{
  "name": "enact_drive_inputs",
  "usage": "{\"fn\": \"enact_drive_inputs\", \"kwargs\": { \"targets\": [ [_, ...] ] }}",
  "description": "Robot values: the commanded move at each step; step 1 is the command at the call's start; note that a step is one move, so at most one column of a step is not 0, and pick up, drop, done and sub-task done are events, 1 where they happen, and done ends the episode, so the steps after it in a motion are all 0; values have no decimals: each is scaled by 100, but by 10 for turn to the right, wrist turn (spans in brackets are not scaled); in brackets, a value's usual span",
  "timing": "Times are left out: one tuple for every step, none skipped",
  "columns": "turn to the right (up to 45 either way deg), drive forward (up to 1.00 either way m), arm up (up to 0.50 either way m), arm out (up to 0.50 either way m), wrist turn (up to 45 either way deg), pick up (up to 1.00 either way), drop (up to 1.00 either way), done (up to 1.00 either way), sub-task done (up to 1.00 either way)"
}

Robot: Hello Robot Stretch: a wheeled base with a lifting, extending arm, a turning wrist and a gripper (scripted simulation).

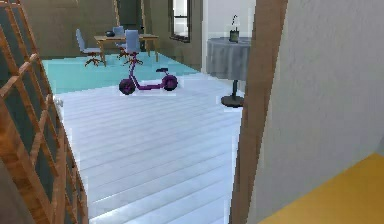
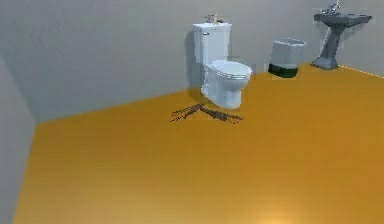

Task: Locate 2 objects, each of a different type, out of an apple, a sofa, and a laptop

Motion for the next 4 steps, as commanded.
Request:
{"fn": "enact_drive_inputs", "kwargs": {
  "targets": [
    [0, 35, 0, 0, 0, 0, 0, 0, 0],
    [-270, 0, 0, 0, 0, 0, 0, 0, 0],
    [0, 20, 0, 0, 0, 0, 0, 0, 0],
    [0, 100, 0, 0, 0, 0, 0, 0, 0]
  ]
}}
